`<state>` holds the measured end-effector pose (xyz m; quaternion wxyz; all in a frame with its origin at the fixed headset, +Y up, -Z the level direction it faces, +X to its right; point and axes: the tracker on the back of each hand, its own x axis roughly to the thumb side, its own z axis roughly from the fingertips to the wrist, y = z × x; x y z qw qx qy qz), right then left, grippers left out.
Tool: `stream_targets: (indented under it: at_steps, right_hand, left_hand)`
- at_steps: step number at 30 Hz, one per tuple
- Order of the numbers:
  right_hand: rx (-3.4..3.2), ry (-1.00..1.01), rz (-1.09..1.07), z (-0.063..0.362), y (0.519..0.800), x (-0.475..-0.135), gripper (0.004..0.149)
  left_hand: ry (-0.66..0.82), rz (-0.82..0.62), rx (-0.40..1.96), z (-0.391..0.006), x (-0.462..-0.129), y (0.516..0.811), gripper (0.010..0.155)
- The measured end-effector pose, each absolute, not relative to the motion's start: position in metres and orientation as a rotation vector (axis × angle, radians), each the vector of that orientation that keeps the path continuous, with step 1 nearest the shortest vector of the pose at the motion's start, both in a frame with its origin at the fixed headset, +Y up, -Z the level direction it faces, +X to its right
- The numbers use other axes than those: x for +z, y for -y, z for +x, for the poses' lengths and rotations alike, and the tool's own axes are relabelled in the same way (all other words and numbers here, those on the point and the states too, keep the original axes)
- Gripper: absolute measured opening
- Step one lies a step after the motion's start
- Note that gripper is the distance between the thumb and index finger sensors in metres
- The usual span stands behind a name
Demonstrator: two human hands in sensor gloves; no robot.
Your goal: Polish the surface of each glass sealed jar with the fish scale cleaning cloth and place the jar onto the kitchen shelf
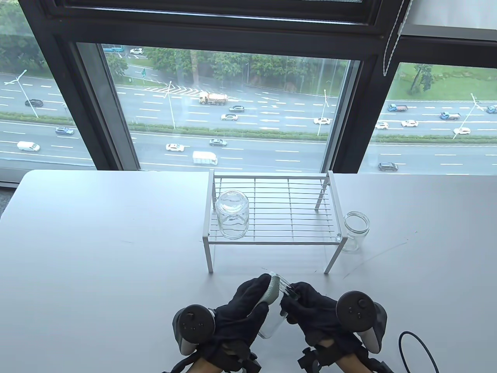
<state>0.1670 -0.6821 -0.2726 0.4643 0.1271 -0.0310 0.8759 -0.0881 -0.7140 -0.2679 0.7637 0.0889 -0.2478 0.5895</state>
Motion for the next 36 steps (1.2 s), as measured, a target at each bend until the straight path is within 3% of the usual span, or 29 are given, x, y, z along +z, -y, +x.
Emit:
stream_targets:
  at_steps: [2, 4, 6, 9, 14, 18, 23, 27, 30, 32, 34, 36]
  right_hand:
    - [2.090, 0.010, 0.432, 0.168, 0.681, -0.277, 0.074]
    - [1.880, -0.127, 0.530, 0.170, 0.684, -0.283, 0.074]
    - [1.721, -0.237, 0.596, 0.170, 0.686, -0.287, 0.071]
    - [1.789, -0.171, 0.694, 0.174, 0.683, -0.289, 0.070]
    - [2.114, -0.061, 0.779, 0.180, 0.680, -0.286, 0.060]
    - [2.063, 0.038, 0.682, 0.180, 0.686, -0.286, 0.051]
    - [2.148, 0.131, 0.467, 0.180, 0.685, -0.280, 0.054]
    - [2.152, 0.108, 0.351, 0.180, 0.686, -0.276, 0.058]
    - [2.105, 0.113, 0.384, 0.180, 0.687, -0.278, 0.069]
    - [1.997, 0.021, 0.457, 0.182, 0.689, -0.284, 0.074]
    - [1.763, -0.176, 0.546, 0.181, 0.695, -0.292, 0.073]
    - [1.717, -0.285, 0.603, 0.179, 0.697, -0.295, 0.072]
  left_hand:
    - [0.493, 0.100, 1.463, -0.092, -0.274, 0.722, 0.060]
    - [0.468, -0.149, 1.810, -0.093, -0.278, 0.734, 0.061]
    - [0.483, -0.261, 1.998, -0.088, -0.277, 0.736, 0.061]
    - [0.557, -0.338, 1.997, -0.081, -0.275, 0.734, 0.061]
    - [0.581, -0.305, 1.842, -0.084, -0.275, 0.731, 0.060]
    - [0.600, -0.240, 1.680, -0.086, -0.275, 0.725, 0.061]
    - [0.661, 0.036, 1.348, -0.086, -0.268, 0.709, 0.059]
    - [0.675, 0.167, 1.208, -0.083, -0.263, 0.705, 0.059]
    - [0.624, 0.136, 1.358, -0.086, -0.267, 0.711, 0.059]
    - [0.564, 0.027, 1.583, -0.088, -0.271, 0.720, 0.061]
    - [0.538, -0.187, 1.892, -0.084, -0.274, 0.730, 0.062]
    - [0.569, -0.330, 2.018, -0.077, -0.274, 0.734, 0.061]
